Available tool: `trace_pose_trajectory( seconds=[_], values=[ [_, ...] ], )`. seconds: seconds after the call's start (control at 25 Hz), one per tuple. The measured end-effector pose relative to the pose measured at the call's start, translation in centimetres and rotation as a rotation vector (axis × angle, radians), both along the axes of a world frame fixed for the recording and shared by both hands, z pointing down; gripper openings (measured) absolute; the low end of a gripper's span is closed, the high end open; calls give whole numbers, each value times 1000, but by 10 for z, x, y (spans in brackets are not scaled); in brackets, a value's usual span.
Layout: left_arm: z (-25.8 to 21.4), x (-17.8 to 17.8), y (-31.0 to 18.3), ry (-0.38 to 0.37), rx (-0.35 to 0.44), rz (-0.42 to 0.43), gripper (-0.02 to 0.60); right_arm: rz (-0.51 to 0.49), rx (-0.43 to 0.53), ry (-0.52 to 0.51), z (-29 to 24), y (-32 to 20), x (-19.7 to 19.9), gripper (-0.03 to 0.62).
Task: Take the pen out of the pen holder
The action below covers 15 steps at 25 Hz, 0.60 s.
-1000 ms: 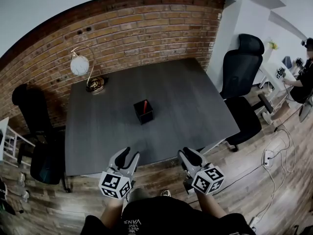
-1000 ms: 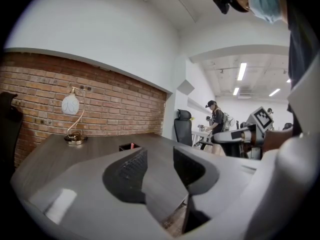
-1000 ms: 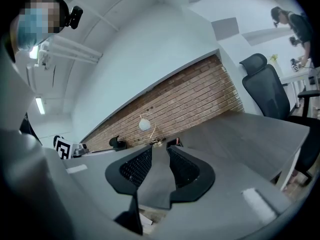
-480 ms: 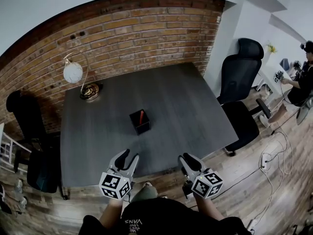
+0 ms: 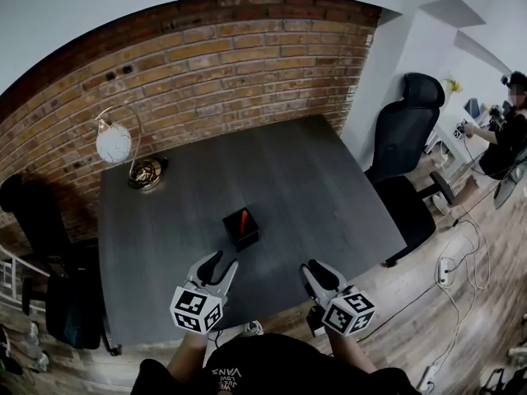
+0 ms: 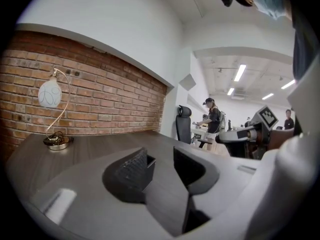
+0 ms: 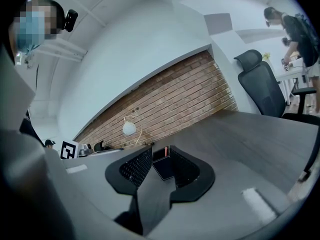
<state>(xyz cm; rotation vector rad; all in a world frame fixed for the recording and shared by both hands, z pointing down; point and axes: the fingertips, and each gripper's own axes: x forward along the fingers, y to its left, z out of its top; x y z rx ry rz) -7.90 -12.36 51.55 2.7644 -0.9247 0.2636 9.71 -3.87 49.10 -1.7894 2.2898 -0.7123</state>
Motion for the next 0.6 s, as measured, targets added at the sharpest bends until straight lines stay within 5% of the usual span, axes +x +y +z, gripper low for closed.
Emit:
trace_pose_trajectory(
  seconds=[0.6],
  values=[
    [27,12,-48,-77,-54,-26,175,-88,-46,-16,20,-52,1,91]
  ],
)
